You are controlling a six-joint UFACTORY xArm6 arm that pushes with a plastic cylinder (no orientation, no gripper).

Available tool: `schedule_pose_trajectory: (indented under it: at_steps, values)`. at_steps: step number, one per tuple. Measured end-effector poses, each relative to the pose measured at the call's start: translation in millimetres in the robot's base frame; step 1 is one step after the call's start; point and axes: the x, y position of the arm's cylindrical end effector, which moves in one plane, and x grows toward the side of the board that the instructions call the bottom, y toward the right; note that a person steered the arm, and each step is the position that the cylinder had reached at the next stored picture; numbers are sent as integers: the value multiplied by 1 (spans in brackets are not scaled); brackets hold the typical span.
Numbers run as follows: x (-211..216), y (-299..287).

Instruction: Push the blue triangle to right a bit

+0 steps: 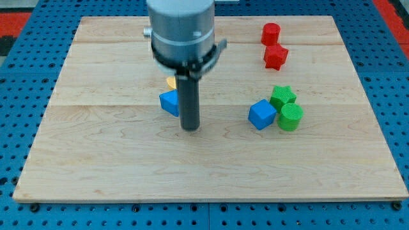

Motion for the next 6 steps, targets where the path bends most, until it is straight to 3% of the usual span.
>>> schedule_pose_trajectory:
  at_steps: [1, 2, 3, 5, 6]
  values:
    - [6, -76]
    - [-23, -119]
    - [-53, -105]
    - [-61, -45]
    - [-75, -66]
